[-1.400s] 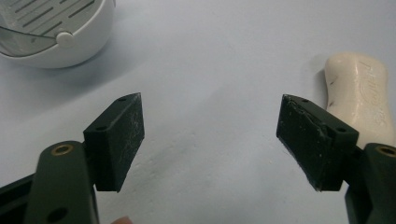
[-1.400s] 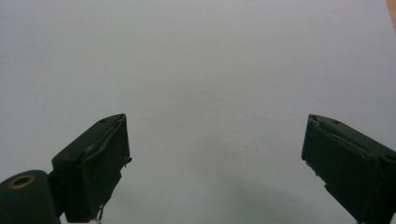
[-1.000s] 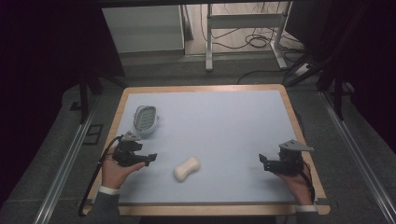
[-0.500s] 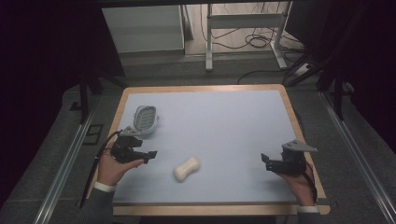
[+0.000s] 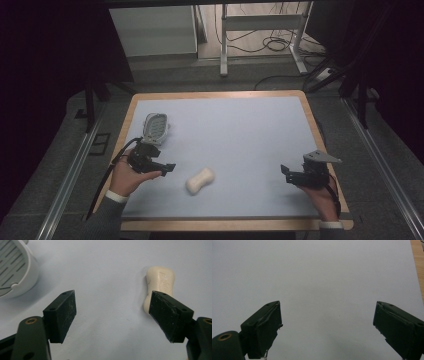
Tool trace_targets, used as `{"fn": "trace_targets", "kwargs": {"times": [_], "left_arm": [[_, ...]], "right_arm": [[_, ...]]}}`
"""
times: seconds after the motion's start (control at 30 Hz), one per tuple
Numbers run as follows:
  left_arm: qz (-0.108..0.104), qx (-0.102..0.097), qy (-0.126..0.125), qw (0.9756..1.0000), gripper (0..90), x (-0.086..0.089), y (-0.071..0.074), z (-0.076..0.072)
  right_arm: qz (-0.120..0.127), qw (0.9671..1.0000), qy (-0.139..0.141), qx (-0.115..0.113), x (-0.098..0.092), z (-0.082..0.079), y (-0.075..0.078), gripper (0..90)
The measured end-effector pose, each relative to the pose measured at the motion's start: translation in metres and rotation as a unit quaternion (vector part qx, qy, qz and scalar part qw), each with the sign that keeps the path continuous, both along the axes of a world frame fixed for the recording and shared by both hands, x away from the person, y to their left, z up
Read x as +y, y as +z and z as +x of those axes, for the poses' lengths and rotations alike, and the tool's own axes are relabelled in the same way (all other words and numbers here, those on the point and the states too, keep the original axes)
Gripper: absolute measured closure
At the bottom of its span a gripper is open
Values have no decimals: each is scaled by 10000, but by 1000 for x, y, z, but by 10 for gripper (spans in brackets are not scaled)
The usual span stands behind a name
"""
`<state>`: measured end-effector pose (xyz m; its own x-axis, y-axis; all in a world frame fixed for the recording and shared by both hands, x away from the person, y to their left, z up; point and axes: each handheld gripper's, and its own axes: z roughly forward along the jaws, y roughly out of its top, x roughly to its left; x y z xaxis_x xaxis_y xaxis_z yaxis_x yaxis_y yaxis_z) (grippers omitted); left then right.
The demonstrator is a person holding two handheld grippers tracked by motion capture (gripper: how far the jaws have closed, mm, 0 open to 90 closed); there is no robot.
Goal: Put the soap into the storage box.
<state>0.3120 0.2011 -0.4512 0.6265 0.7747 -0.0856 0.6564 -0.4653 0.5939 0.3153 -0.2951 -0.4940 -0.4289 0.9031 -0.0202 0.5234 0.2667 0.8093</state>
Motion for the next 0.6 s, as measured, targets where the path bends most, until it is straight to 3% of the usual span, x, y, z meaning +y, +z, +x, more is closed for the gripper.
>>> {"fn": "trace_targets", "kwargs": {"times": [0.23,0.6], "left_arm": [[180,195,-259,9993,223,-20,-4,2],[328,289,-500,9978,222,-41,-2,3]], "right_arm": [[-29,10000,-16,51,0,0,-1,81],[-58,10000,-2,53,1,0,-1,81]]}}
